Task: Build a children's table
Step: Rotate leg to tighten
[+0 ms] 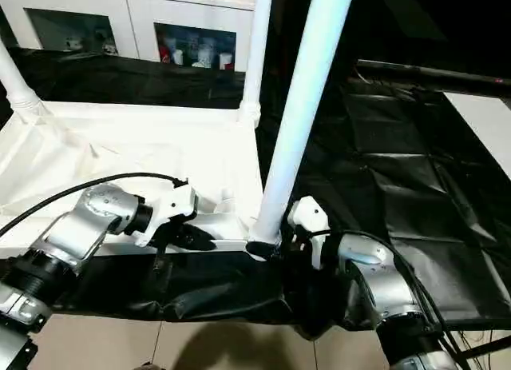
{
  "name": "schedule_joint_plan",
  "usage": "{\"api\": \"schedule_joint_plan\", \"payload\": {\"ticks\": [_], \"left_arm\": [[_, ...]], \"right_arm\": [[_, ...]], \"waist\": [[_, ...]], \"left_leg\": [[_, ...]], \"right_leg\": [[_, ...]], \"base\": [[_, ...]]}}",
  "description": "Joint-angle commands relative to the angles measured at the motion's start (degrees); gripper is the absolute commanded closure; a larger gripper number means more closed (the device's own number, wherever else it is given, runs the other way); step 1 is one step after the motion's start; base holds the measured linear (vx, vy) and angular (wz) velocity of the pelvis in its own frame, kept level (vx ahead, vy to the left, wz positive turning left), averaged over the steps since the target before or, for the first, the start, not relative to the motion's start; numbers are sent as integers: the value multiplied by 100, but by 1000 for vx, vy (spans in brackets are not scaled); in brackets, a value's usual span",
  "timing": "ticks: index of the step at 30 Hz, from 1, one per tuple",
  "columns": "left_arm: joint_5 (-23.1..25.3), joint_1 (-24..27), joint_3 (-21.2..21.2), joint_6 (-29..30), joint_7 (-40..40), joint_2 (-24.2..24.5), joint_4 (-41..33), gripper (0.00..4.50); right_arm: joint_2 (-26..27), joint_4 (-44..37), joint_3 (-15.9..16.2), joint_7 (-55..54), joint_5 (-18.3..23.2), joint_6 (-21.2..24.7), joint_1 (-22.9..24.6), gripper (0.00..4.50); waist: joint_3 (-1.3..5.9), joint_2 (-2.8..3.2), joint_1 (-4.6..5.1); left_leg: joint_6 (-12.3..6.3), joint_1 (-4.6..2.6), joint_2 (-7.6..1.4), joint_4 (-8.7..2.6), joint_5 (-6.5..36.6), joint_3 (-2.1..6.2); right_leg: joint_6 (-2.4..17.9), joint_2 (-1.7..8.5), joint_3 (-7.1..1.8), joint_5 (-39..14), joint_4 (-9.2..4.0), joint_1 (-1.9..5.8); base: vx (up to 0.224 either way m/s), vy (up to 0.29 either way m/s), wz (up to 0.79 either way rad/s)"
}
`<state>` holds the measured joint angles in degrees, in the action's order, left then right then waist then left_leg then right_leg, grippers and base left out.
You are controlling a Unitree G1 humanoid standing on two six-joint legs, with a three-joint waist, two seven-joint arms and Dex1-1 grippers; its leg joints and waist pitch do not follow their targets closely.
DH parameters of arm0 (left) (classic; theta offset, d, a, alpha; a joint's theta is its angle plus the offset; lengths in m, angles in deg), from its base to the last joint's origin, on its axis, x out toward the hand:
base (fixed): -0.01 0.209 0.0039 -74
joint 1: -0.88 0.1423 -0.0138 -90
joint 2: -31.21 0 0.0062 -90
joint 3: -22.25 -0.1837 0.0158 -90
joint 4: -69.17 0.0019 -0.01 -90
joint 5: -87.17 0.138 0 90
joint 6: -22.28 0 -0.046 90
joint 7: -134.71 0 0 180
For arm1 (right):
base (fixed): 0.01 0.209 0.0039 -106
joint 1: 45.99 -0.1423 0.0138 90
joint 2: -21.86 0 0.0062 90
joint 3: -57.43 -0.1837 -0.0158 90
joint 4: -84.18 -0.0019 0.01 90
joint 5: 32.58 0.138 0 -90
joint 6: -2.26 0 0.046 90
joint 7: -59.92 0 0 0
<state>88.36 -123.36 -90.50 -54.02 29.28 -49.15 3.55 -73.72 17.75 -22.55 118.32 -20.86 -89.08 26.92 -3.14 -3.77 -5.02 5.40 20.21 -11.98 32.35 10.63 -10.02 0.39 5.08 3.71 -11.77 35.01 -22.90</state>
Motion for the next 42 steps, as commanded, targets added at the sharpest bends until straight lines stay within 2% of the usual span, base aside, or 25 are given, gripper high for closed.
{"api": "schedule_joint_plan", "payload": {"ticks": [1, 9, 11, 12, 14, 15, 16, 17, 19, 20, 22, 24, 26, 29, 33, 34, 38, 40, 42], "left_arm": [[84, 184, -251, 129, 208, 36, -29, 450], [47, 271, -281, 212, 238, 60, -131, 450], [60, 267, -250, 288, 59, -51, -72, 450], [97, 238, -218, 340, -126, -145, 16, 450], [205, 116, -94, 386, -731, -444, 347, 450], [205, 116, -94, 386, -731, -444, 347, 450], [313, -17, -23, 444, -1283, -724, 672, 450], [354, -78, 0, 463, -1491, -835, 810, 450], [370, -168, 61, 545, -1803, -1036, 995, 450], [386, -306, 153, 667, -2248, -1314, 1250, 450], [409, -387, 196, 726, -2488, -1462, 1394, 450], [471, -559, 242, 775, -2942, -1756, 1694, 450], [553, -668, 208, 712, -3185, -1923, 1902, 450], [653, -751, 160, 586, -3293, -2071, 2091, 450], [739, -803, 108, 504, -3253, -2095, 2201, 450], [732, -797, 100, 499, -3170, -2027, 2184, 450], [742, -766, 64, 307, -2934, -1841, 2153, 450], [763, -666, 14, -152, -2654, -1612, 2014, 450], [684, -575, 16, -97, -2317, -1478, 1833, 450]], "right_arm": [[-116, -84, -84, 6, 91, 73, 41, 164], [-73, -109, -132, 95, 128, 99, 88, 180], [62, 18, -227, -206, 103, 131, 63, 180], [159, 131, -302, -444, 87, 149, 22, 180], [433, 463, -507, -1180, 9, 128, -108, 181], [433, 463, -507, -1180, 9, 128, -108, 181], [696, 746, -661, -1911, -76, 150, -213, 181], [796, 854, -704, -2206, -131, 140, -259, 181], [971, 1017, -787, -2721, -201, 166, -335, 181], [1190, 1277, -915, -3445, -274, 208, -478, 181], [1307, 1429, -992, -3844, -309, 240, -567, 181], [1523, 1763, -1110, -4631, -387, 300, -789, 181], [1633, 1993, -1103, -5026, -517, 253, -952, 181], [1775, 2174, -1085, -5107, -555, 172, -1104, 181], [1930, 1969, -1070, -4424, -352, 40, -1112, 181], [1881, 1823, -1018, -4162, -317, -50, -1070, 111], [1654, 1588, -969, -3747, -181, -54, -997, 91], [1220, 1109, -727, -2882, -86, 89, -776, 68], [928, 842, -574, -2367, -106, 68, -616, 68]], "waist": [[300, -2, 13], [308, -5, 7], [304, -4, 11], [310, -6, 19], [295, -25, 17], [280, -19, 23], [278, -26, 29], [273, -17, 34], [281, -16, 40], [293, -25, 57], [285, -34, 78], [305, -19, 76], [303, -32, 84], [307, -44, 89], [310, -28, 74], [319, -15, 73], [316, -26, 57], [316, -33, 41], [323, -41, 31]], "left_leg": [[-458, -6, -126, -319, 625, -29], [-495, -8, -124, -308, 571, -31], [-470, -15, -125, -314, 614, -31], [-454, -12, -124, -310, 607, -36], [-323, -21, -121, -330, 817, -29], [-281, -16, -117, -336, 896, -32], [-184, -31, -121, -351, 1094, -24], [-77, -40, -119, -366, 1208, -16], [10, -51, -118, -374, 1270, -3], [65, -25, -111, -383, 1300, 8], [99, -32, -104, -396, 1439, 21], [99, -51, -103, -382, 1423, 15], [81, -24, -87, -384, 1454, 14], [14, 0, -80, -384, 1464, 14], [-68, 2, -95, -384, 1451, 17], [-91, 12, -99, -384, 1350, 17], [-173, 14, -94, -380, 1326, 9], [-253, 29, -96, -375, 1254, 11], [-334, 50, -96, -362, 1100, 7]], "right_leg": [[1377, 269, -255, -180, -324, 306], [1409, 266, -253, -126, -314, 313], [1401, 266, -251, -230, -323, 305], [1410, 268, -255, -224, -318, 304], [1333, 283, -253, -625, -370, 297], [1289, 279, -257, -788, -386, 280], [1189, 286, -252, -1176, -426, 272], [1087, 298, -258, -1480, -463, 251], [993, 299, -257, -1623, -475, 240], [893, 296, -252, -1668, -479, 247], [828, 289, -241, -1863, -505, 235], [795, 293, -256, -1772, -511, 208], [736, 281, -243, -1758, -521, 217], [672, 276, -241, -1751, -527, 220], [688, 286, -245, -1647, -527, 224], [768, 276, -244, -1394, -499, 241], [834, 278, -238, -1316, -508, 266], [832, 280, -236, -1336, -515, 283], [825, 278, -236, -1192, -497, 311]], "base": [[0, 0, 0], [0, 0, 0], [0, 0, 0], [0, 0, 0], [0, 0, 0], [0, 0, 0], [0, 0, 0], [0, 0, 0], [0, 0, 0], [0, 0, 0], [0, 0, 0], [0, 0, 0], [0, 0, 0], [0, 0, 0], [0, 0, 0], [0, 0, 0], [0, 0, 0], [0, 0, 0], [0, 0, 0]]}}
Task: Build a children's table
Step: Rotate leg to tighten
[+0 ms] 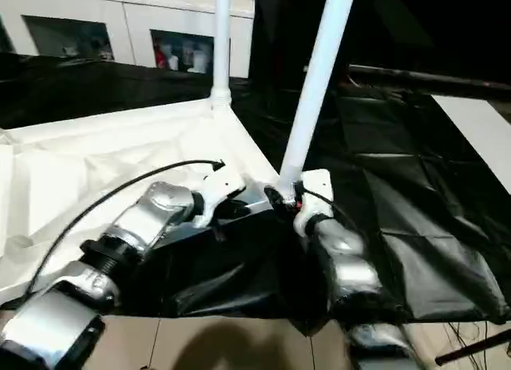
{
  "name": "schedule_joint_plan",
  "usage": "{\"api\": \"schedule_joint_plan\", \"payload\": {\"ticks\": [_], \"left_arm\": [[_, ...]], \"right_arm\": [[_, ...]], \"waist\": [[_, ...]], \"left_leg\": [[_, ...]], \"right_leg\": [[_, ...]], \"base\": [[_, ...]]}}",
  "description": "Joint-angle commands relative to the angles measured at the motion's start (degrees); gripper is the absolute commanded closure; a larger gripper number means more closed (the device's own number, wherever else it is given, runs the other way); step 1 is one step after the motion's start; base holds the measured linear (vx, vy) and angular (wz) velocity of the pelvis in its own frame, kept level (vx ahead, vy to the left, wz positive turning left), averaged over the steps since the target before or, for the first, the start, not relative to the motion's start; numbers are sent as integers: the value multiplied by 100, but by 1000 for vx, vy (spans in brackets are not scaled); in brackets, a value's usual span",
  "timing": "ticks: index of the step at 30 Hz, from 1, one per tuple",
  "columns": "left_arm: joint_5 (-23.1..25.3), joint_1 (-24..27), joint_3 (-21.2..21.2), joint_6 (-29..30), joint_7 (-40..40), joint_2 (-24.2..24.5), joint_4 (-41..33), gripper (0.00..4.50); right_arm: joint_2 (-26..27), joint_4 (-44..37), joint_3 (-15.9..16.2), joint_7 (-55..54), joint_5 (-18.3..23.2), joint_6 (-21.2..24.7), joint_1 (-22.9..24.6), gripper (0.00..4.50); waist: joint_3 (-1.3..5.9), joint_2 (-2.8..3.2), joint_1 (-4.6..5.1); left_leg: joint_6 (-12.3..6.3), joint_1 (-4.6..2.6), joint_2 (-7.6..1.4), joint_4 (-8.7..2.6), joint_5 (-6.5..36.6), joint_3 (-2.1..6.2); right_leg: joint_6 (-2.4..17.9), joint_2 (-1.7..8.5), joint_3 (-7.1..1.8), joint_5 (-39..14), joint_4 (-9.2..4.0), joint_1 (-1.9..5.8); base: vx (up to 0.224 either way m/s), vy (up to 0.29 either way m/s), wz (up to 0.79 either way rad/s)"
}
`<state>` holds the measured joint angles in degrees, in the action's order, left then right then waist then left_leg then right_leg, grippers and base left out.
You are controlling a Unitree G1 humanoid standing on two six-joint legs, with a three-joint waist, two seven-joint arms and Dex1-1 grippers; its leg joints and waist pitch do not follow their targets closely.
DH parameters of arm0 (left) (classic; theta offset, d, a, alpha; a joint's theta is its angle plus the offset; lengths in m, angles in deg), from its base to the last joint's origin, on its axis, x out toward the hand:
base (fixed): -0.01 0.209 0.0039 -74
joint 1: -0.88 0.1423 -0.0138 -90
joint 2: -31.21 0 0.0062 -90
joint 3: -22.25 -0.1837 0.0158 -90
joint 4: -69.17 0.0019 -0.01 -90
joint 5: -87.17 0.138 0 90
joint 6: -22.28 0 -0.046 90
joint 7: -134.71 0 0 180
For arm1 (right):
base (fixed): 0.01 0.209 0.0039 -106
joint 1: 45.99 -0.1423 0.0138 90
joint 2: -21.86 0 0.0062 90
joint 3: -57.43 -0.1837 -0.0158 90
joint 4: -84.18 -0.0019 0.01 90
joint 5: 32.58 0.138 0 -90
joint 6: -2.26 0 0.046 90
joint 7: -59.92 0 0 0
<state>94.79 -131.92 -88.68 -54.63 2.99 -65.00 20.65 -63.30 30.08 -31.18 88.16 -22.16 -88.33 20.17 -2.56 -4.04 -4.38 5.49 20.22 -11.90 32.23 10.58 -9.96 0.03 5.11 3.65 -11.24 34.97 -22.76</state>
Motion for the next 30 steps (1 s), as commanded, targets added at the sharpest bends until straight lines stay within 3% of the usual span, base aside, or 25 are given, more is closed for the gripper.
{"api": "schedule_joint_plan", "payload": {"ticks": [1, 6, 8, 12, 13, 20, 27, 30], "left_arm": [[5, 341, -194, -87, 519, 198, -3, 450], [-244, 624, -319, -178, 1506, 628, -654, 450], [-374, 783, -394, -129, 2020, 951, -1034, 450], [-539, 908, -350, -236, 2363, 1149, -1255, 450], [-541, 946, -349, -216, 2428, 1227, -1330, 450], [-590, 1049, -287, -102, 2579, 1401, -1556, 450], [-632, 1082, -252, -32, 2561, 1415, -1654, 450], [-657, 1122, -254, -4, 2587, 1447, -1710, 450]], "right_arm": [[-259, -534, 358, 914, 40, -26, 144, 68], [-769, -1037, 545, 1948, 82, -92, 445, 68], [-967, -1290, 581, 2333, 197, -104, 593, 68], [-1086, -1510, 628, 2539, 300, -87, 727, 68], [-1127, -1551, 661, 2626, 307, -79, 758, 68], [-1231, -1469, 842, 2846, -5, -144, 830, 68], [-1162, -1283, 802, 2775, 22, -145, 751, 130], [-1143, -1375, 777, 2884, 125, -113, 773, 146]], "waist": [[262, -12, -29], [261, 36, -25], [258, 44, -35], [274, 77, -76], [263, 110, -85], [238, 96, -66], [243, 105, -65], [235, 101, -61]], "left_leg": [[-375, 72, -104, -348, 1053, 3], [-371, 28, -137, -360, 1133, 2], [-387, 13, -151, -360, 1053, -4], [-437, -29, -154, -332, 821, -21], [-440, -20, -144, -335, 843, -20], [-264, -8, -137, -364, 1194, -15], [-367, -7, -130, -331, 867, -26], [-384, -9, -131, -334, 925, -26]], "right_leg": [[870, 281, -228, -1238, -488, 305], [1048, 280, -242, -1219, -478, 269], [1160, 269, -246, -948, -446, 260], [1430, 247, -249, -127, -346, 260], [1467, 243, -243, -81, -338, 268], [1289, 271, -249, -793, -411, 276], [1397, 259, -249, -347, -358, 282], [1390, 260, -249, -421, -366, 283]], "base": [[0, 0, 0], [0, 0, 0], [0, 0, 0], [0, 0, 0], [0, 0, 0], [0, 0, 0], [0, 0, 0], [0, 0, 0]]}}
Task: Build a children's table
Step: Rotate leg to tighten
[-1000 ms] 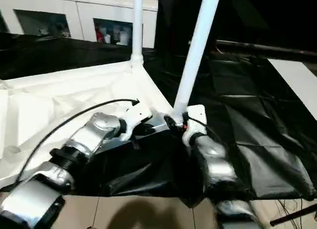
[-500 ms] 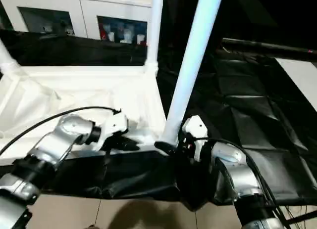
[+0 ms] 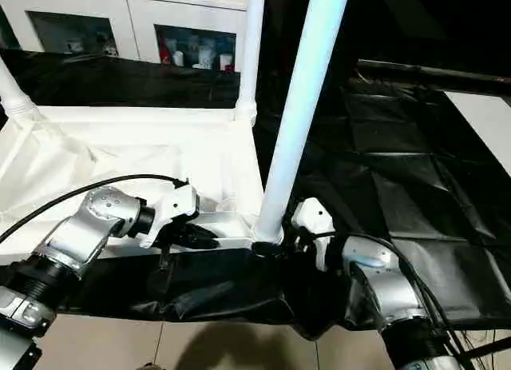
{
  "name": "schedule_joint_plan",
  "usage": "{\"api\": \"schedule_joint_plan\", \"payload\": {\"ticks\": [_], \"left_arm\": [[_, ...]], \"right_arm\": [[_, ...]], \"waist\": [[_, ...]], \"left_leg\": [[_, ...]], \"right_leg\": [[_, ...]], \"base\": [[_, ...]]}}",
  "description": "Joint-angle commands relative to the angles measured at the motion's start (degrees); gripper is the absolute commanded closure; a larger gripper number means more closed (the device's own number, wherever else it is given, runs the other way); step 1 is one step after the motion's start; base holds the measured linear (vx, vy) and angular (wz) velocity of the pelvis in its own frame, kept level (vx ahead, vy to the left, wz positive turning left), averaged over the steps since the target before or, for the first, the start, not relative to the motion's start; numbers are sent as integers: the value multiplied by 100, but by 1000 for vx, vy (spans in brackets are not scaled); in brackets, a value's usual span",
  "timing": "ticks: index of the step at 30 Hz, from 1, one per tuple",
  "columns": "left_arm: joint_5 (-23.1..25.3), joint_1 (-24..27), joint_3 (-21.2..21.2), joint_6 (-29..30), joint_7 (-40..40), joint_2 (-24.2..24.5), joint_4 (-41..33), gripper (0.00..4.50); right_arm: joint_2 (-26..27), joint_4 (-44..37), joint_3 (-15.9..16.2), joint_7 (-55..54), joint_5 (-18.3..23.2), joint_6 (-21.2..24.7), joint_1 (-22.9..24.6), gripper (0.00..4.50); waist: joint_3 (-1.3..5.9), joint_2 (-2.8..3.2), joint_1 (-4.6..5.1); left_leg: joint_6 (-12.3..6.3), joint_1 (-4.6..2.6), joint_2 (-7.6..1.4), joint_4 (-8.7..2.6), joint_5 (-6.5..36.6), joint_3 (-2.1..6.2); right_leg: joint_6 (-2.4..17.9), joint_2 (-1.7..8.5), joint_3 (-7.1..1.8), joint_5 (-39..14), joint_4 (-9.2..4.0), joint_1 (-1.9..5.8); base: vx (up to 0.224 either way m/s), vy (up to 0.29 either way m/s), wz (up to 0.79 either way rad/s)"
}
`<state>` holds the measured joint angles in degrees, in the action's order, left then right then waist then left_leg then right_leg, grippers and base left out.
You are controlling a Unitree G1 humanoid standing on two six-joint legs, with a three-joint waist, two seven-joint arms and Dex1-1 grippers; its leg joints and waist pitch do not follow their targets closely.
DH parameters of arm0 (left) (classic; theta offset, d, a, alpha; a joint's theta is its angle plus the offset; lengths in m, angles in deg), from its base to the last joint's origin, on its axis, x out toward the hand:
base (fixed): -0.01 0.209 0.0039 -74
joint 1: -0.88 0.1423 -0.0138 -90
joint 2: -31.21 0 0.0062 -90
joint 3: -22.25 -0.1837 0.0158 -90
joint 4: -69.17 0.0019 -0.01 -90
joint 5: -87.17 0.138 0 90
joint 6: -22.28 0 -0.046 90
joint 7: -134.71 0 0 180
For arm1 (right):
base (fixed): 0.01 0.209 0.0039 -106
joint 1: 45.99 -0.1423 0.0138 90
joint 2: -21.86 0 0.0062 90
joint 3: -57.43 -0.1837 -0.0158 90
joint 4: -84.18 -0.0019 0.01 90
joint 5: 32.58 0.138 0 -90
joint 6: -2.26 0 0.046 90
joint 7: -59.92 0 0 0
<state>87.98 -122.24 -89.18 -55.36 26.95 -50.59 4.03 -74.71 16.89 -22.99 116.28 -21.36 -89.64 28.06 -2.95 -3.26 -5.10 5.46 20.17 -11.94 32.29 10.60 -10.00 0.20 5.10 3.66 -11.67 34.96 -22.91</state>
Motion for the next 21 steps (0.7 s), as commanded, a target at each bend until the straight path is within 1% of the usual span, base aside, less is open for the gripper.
{"api": "schedule_joint_plan", "payload": {"ticks": [1, 2, 3, 6, 8, 9, 11, 13, 15, 16, 18, 19, 20, 21], "left_arm": [[21, 157, -205, 73, 194, 9, -51, 450], [9, 164, -209, 86, 206, 19, -66, 450], [-2, 170, -211, 96, 216, 29, -75, 450], [-10, 181, -211, 119, 222, 45, -88, 450], [-12, 210, -209, 129, 228, 55, -111, 450], [-13, 224, -209, 135, 231, 60, -123, 450], [-10, 241, -218, 146, 223, 46, -131, 450], [1, 236, -229, 151, 195, 13, -110, 450], [23, 210, -233, 205, 97, -68, -58, 450], [90, 144, -194, 271, -213, -244, 101, 450], [123, 111, -178, 306, -354, -324, 182, 450], [251, -10, -154, 316, -812, -572, 472, 450], [290, -75, -133, 343, -1040, -725, 630, 450], [290, -75, -133, 343, -1040, -725, 630, 450]], "right_arm": [[0, -60, -45, 80, 48, 17, -15, 162], [7, -78, -53, 108, 61, 17, -10, 162], [19, -119, -68, 152, 102, 24, 5, 169], [27, -163, -63, 270, 187, 15, 33, 179], [47, -163, -45, 261, 185, 0, 48, 181], [57, -163, -36, 255, 184, -3, 54, 181], [83, -163, -24, 223, 176, 12, 72, 183], [112, -146, -34, 156, 154, 19, 84, 183], [206, -43, -112, -96, 107, 15, 76, 183], [408, 210, -259, -644, -7, -29, 15, 183], [495, 298, -320, -843, -23, -25, -5, 183], [795, 598, -534, -1550, -43, 5, -106, 183], [958, 728, -630, -1877, -37, -7, -153, 183], [958, 728, -630, -1877, -37, -7, -153, 183]], "waist": [[271, 17, 8], [272, 16, 13], [264, 0, 15], [272, -1, 11], [274, 12, 13], [270, 6, 15], [266, 33, 15], [260, 24, 21], [261, 32, 21], [258, 49, 23], [231, 40, 35], [233, 57, 32], [226, 59, 25], [222, 51, 38]], "left_leg": [[-384, -4, -129, -340, 935, -20], [-389, -2, -127, -338, 914, -22], [-393, 5, -126, -340, 905, -21], [-434, 3, -124, -330, 825, -22], [-460, 6, -119, -325, 773, -23], [-461, 5, -123, -327, 791, -23], [-430, 1, -122, -332, 842, -21], [-400, 0, -124, -341, 903, -19], [-362, -1, -124, -346, 946, -16], [-333, -5, -122, -348, 948, -18], [-238, -8, -116, -372, 1154, -18], [-195, -14, -113, -379, 1223, -11], [-99, -51, -126, -396, 1385, -4], [-34, -29, -113, -406, 1468, 9]], "right_leg": [[1365, 266, -251, -427, -366, 301], [1360, 260, -252, -418, -366, 297], [1354, 261, -250, -421, -367, 299], [1363, 260, -249, -355, -354, 302], [1377, 257, -249, -288, -345, 303], [1378, 259, -248, -316, -350, 301], [1366, 261, -249, -406, -359, 299], [1350, 257, -247, -482, -369, 297], [1341, 260, -249, -541, -373, 298], [1338, 261, -251, -551, -374, 285], [1277, 260, -248, -900, -421, 271], [1235, 272, -247, -1066, -438, 270], [1165, 291, -249, -1381, -486, 244], [1085, 290, -248, -1601, -494, 253]], "base": [[0, 0, 0], [0, 0, 0], [0, 0, 0], [0, 0, 0], [0, 0, 0], [0, 0, 0], [0, 0, 0], [0, 0, 0], [0, 0, 0], [0, 0, 0], [0, 0, 0], [0, 0, 0], [-51, -1, 0], [0, 0, 0]]}}
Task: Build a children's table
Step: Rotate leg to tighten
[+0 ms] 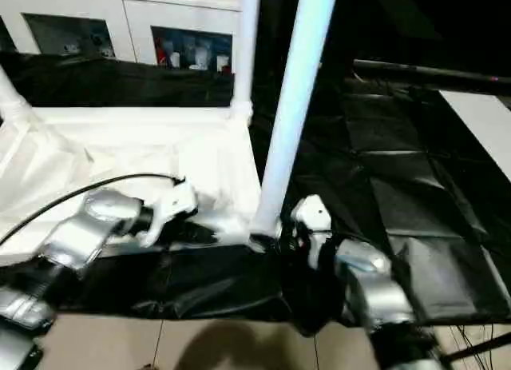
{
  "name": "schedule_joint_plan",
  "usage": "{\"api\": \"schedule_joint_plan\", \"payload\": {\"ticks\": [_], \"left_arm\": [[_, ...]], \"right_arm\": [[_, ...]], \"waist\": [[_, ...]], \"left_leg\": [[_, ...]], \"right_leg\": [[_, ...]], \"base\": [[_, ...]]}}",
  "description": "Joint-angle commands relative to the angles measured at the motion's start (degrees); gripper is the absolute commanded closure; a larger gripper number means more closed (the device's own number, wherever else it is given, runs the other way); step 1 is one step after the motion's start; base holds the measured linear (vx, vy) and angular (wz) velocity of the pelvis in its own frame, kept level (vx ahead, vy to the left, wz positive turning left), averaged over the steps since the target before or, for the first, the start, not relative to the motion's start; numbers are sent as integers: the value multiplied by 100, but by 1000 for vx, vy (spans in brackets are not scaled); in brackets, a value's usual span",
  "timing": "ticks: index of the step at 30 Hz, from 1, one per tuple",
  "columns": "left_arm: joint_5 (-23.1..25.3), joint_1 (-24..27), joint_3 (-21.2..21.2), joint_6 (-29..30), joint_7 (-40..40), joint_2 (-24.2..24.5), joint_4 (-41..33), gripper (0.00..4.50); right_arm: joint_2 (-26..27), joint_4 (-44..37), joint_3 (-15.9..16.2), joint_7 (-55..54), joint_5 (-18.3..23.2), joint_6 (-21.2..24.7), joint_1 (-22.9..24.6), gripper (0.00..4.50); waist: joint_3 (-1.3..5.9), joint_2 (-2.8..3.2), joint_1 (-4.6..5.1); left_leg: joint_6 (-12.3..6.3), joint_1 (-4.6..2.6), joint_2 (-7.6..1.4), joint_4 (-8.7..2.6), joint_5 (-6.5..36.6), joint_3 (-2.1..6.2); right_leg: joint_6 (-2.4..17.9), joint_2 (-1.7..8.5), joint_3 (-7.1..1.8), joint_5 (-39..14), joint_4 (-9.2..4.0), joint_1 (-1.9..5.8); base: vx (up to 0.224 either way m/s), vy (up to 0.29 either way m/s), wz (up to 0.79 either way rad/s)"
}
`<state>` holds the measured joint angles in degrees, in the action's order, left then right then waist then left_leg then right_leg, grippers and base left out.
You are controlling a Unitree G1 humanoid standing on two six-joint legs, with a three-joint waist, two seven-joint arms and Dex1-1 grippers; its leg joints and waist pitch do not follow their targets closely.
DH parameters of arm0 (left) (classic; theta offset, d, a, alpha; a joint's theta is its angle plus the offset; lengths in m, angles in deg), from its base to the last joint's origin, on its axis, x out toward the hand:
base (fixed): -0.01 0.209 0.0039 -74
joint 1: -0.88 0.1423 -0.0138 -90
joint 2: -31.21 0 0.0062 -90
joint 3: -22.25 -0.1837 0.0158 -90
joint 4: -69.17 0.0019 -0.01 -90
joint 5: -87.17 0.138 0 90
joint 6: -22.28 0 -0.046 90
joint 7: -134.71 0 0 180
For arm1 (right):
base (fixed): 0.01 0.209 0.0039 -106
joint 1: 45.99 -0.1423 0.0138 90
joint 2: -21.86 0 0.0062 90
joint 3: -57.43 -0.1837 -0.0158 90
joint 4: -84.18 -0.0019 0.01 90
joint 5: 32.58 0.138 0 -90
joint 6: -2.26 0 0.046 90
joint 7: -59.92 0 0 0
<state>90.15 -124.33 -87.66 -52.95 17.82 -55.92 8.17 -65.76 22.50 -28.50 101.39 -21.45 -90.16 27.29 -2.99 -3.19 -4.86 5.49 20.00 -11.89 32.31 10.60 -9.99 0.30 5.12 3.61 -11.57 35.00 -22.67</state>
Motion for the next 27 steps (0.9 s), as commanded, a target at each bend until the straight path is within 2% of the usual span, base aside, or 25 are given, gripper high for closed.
{"api": "schedule_joint_plan", "payload": {"ticks": [1, 2, 4, 6, 7, 8, 9, 15, 16, 17, 18, 19, 20, 21, 23, 24, 25, 27], "left_arm": [[146, 0, -258, 103, -518, -465, 506, 450], [170, -82, -239, 112, -710, -617, 670, 450], [234, -230, -218, 142, -1058, -877, 945, 450], [304, -354, -215, 161, -1341, -1088, 1168, 450], [346, -399, -226, 161, -1448, -1163, 1249, 450], [490, -511, -287, 102, -1737, -1335, 1449, 450], [541, -558, -306, 78, -1814, -1427, 1551, 450], [707, -714, -401, -276, -1896, -1678, 1943, 450], [718, -732, -402, -321, -1893, -1688, 1992, 450], [731, -731, -431, -399, -1819, -1656, 1981, 450], [757, -738, -457, -544, -1738, -1619, 2010, 450], [778, -743, -477, -668, -1667, -1585, 2038, 450], [798, -742, -488, -820, -1569, -1537, 2083, 450], [798, -740, -487, -838, -1561, -1532, 2088, 450], [804, -732, -449, -1025, -1511, -1500, 2153, 450], [805, -733, -435, -1067, -1507, -1497, 2173, 450], [787, -721, -407, -1204, -1496, -1482, 2173, 450], [772, -707, -353, -1469, -1554, -1464, 2175, 450]], "right_arm": [[344, 435, -254, -1065, -56, 9, -202, 183], [492, 600, -365, -1428, -37, 17, -299, 183], [737, 897, -558, -2047, 11, 69, -489, 183], [892, 1154, -640, -2545, -58, 110, -658, 183], [943, 1254, -648, -2739, -126, 114, -726, 183], [1080, 1495, -677, -3165, -236, 108, -904, 183], [1160, 1616, -699, -3347, -281, 90, -1002, 183], [1397, 1922, -602, -3526, -505, -224, -1311, 183], [1411, 1935, -597, -3496, -500, -286, -1320, 149], [1406, 1776, -611, -3284, -406, -351, -1235, 149], [1388, 1616, -663, -3139, -310, -433, -1144, 114], [1367, 1489, -709, -3034, -237, -497, -1068, 111], [1282, 1355, -747, -2974, -203, -560, -967, 109], [1268, 1338, -747, -2973, -205, -563, -953, 101], [1111, 1083, -714, -2919, -273, -595, -781, 74], [1075, 1017, -701, -2902, -296, -603, -740, 74], [967, 717, -659, -2727, -272, -517, -576, 65], [764, 202, -509, -2287, -208, -365, -282, 65]], "waist": [[234, 54, 11], [221, 82, 18], [223, 72, 29], [239, 72, 23], [244, 87, 28], [254, 133, 20], [265, 128, 27], [295, 169, 16], [291, 169, 17], [297, 160, 18], [301, 139, 10], [315, 148, -5], [337, 131, -9], [341, 146, -32], [361, 108, -44], [371, 137, -61], [370, 74, -52], [377, 21, -108]], "left_leg": [[-36, -12, -117, -408, 1504, 7], [11, -30, -115, -423, 1627, 18], [61, -23, -108, -428, 1684, 24], [104, -23, -111, -429, 1690, 38], [106, -16, -101, -427, 1685, 32], [117, -16, -100, -428, 1687, 41], [129, -19, -102, -425, 1676, 37], [78, -4, -91, -418, 1700, 33], [47, -1, -94, -422, 1684, 32], [6, 1, -89, -418, 1709, 26], [-40, 8, -92, -416, 1673, 23], [-72, 9, -98, -410, 1583, 22], [-107, 6, -98, -402, 1532, 16], [-133, -12, -116, -397, 1437, 13], [-191, 0, -103, -366, 1112, 1], [-267, 6, -102, -344, 913, -11], [-319, 22, -100, -337, 854, -21], [-480, 48, -90, -315, 597, -19]], "right_leg": [[989, 290, -249, -1697, -512, 214], [945, 289, -246, -1883, -538, 190], [881, 291, -241, -2043, -558, 188], [832, 298, -241, -2037, -562, 194], [823, 279, -242, -1897, -560, 190], [831, 284, -239, -1879, -551, 198], [837, 285, -242, -1780, -552, 196], [864, 275, -236, -1524, -544, 217], [891, 268, -235, -1445, -532, 220], [888, 265, -232, -1459, -541, 227], [877, 277, -236, -1482, -547, 234], [879, 290, -242, -1426, -540, 236], [879, 284, -242, -1366, -536, 249], [930, 290, -247, -1191, -514, 234], [1050, 271, -242, -712, -459, 273], [1131, 268, -247, -342, -415, 272], [1159, 263, -242, -237, -403, 283], [1154, 276, -237, 28, -367, 329]], "base": [[0, 0, 0], [0, 0, 0], [0, 0, 0], [0, 0, 0], [0, 0, 0], [0, 0, 0], [0, 0, 0], [0, 0, 0], [0, 0, 0], [0, 0, 0], [0, 0, 0], [0, 0, 0], [0, 0, 0], [0, 0, 0], [0, 0, 0], [0, 0, 0], [0, 0, 0], [0, 0, 0]]}}
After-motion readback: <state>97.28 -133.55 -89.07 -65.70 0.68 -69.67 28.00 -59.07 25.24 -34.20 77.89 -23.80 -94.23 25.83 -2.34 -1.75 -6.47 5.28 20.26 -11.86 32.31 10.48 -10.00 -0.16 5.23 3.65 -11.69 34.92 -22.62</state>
